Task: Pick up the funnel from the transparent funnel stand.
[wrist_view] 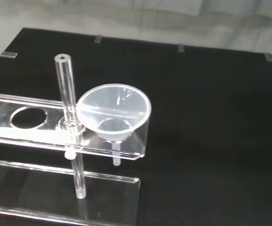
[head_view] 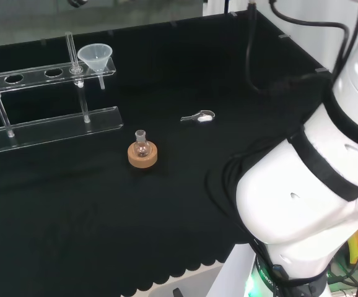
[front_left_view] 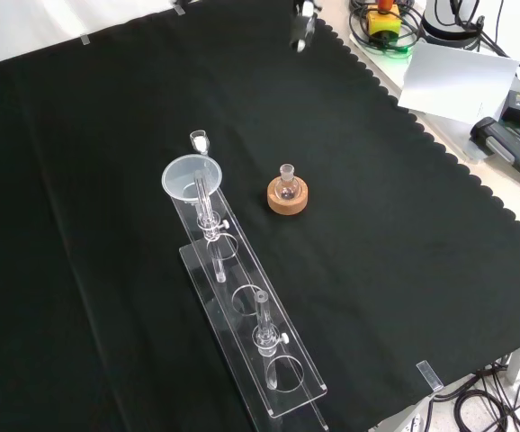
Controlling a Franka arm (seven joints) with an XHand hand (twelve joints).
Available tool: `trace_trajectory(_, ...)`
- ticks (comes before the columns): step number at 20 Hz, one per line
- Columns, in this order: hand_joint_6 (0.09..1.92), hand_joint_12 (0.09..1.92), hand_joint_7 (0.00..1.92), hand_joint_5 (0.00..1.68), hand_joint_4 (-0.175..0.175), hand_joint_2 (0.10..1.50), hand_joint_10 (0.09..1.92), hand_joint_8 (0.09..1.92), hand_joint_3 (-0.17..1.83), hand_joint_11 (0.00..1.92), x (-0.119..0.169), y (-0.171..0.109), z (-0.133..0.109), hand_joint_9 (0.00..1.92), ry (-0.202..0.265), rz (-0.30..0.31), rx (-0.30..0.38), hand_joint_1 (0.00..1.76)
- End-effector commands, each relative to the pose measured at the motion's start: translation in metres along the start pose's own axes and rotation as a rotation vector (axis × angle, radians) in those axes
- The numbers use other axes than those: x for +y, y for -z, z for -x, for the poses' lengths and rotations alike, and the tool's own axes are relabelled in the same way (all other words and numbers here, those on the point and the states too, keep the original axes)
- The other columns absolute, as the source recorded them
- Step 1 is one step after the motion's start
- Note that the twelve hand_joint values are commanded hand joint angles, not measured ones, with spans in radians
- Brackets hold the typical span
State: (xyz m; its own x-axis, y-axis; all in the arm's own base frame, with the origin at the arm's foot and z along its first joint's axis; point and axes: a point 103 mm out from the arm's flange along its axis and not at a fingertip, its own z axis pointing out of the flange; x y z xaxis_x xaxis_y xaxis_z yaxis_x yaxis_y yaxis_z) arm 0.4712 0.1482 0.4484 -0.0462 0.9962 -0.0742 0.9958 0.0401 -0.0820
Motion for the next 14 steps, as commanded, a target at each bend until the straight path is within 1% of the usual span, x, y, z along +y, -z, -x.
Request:
trace_trajectory(1, 0.09, 0.09, 0.0, 0.0, -0.014, 0.62, 0.09, 0.09, 0.01, 0.02, 0.036, -0.024, -0.022, 0.0, 0.06, -0.082, -0.066, 0.45)
trace_trajectory(3, 0.09, 0.09, 0.0, 0.0, -0.017, 0.62, 0.09, 0.09, 0.01, 0.02, 0.044, -0.03, -0.017, 0.0, 0.062, -0.097, -0.043, 0.45)
trace_trajectory(6, 0.09, 0.09, 0.0, 0.0, -0.022, 0.62, 0.09, 0.09, 0.01, 0.02, 0.053, -0.042, -0.012, 0.0, 0.062, -0.112, -0.038, 0.46)
trace_trajectory(9, 0.09, 0.09, 0.01, 0.0, -0.027, 0.63, 0.09, 0.09, 0.02, 0.01, 0.058, -0.051, -0.008, 0.0, 0.055, -0.109, -0.013, 0.49)
trace_trajectory(14, 0.09, 0.09, 0.01, 0.0, -0.025, 0.63, 0.09, 0.09, 0.02, 0.01, 0.062, -0.067, -0.005, 0.01, 0.059, -0.123, -0.003, 0.49)
